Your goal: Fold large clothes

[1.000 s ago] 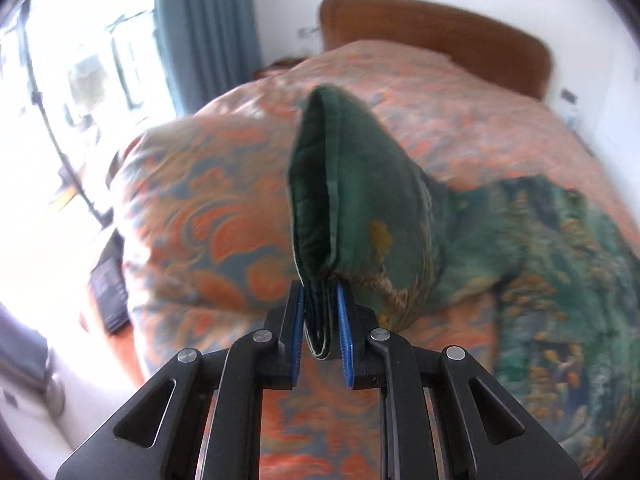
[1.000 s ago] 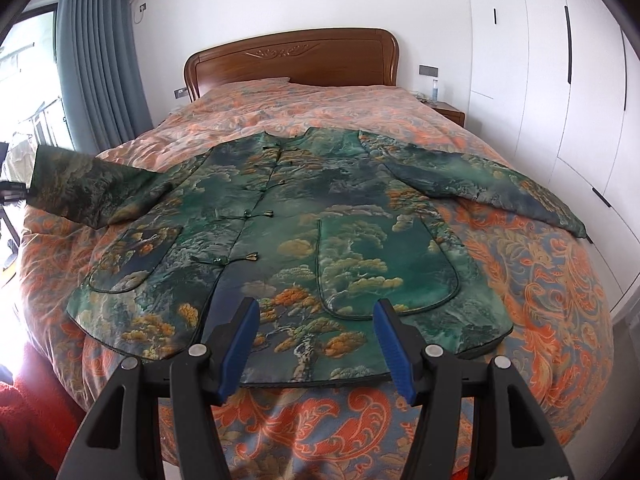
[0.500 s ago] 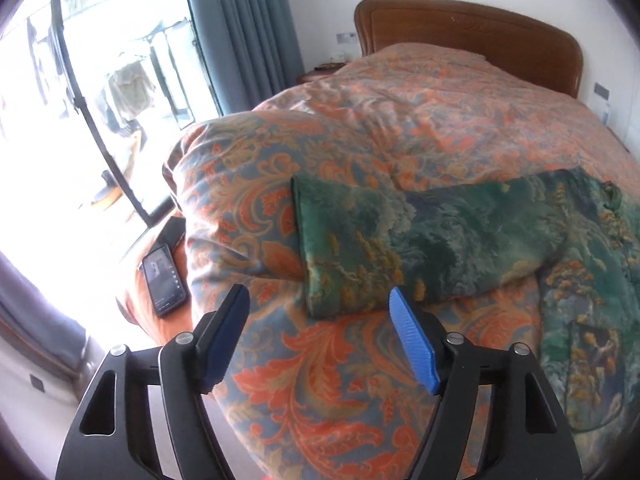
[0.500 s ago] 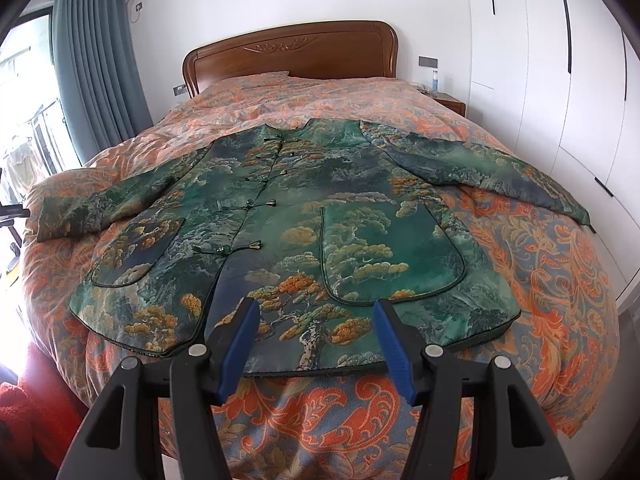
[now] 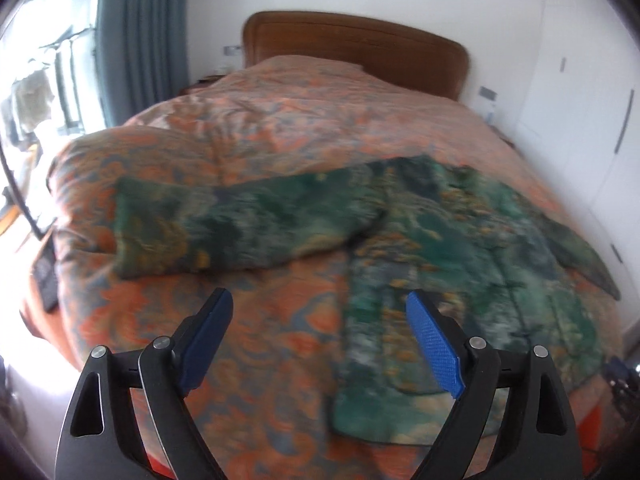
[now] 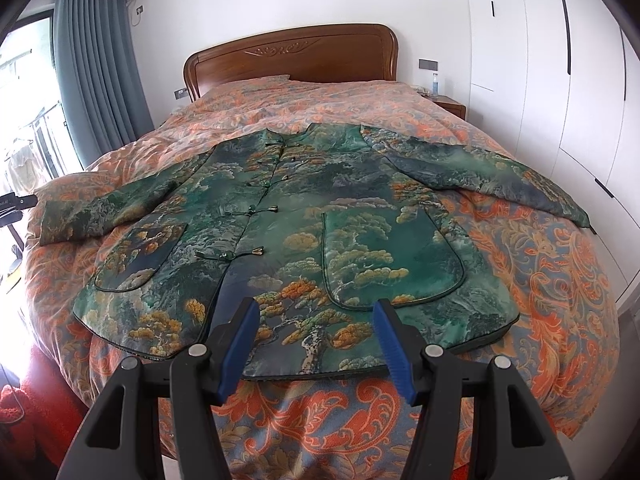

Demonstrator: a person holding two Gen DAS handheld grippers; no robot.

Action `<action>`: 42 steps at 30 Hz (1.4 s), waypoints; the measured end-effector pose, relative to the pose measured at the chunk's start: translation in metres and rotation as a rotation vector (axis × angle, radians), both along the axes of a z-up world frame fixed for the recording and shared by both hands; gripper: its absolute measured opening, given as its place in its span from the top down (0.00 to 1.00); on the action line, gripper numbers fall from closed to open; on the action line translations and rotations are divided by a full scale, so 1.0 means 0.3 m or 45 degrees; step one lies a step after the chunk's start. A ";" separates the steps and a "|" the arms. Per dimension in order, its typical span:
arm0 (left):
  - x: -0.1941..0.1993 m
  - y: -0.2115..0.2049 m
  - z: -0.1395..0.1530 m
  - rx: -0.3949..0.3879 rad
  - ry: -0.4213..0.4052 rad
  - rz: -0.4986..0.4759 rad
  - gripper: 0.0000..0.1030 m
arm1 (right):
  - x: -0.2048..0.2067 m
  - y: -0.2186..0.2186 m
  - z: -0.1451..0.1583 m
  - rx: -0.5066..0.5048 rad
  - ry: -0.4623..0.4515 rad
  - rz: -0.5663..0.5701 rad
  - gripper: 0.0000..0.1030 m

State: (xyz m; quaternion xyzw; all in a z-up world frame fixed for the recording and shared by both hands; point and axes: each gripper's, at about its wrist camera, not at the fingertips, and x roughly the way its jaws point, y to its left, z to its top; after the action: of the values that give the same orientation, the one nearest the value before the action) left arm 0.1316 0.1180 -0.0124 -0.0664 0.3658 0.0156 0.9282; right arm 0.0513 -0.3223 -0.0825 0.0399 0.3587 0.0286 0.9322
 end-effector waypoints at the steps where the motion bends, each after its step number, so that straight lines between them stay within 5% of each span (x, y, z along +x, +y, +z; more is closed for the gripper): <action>1: -0.002 -0.032 -0.006 -0.009 0.003 -0.026 0.13 | -0.001 -0.003 0.002 -0.001 -0.001 -0.003 0.42; 12: -0.025 -0.208 -0.107 -0.033 0.097 -0.163 0.13 | -0.012 -0.017 0.011 0.000 -0.008 -0.028 0.41; 42: -0.093 -0.214 -0.063 -0.024 0.005 -0.125 0.06 | 0.000 0.006 0.001 0.005 -0.003 -0.021 0.41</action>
State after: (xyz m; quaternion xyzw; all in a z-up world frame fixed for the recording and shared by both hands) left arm 0.1036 0.0538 -0.0312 -0.0572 0.3708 -0.0334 0.9264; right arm 0.0513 -0.3205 -0.0821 0.0447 0.3570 0.0218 0.9328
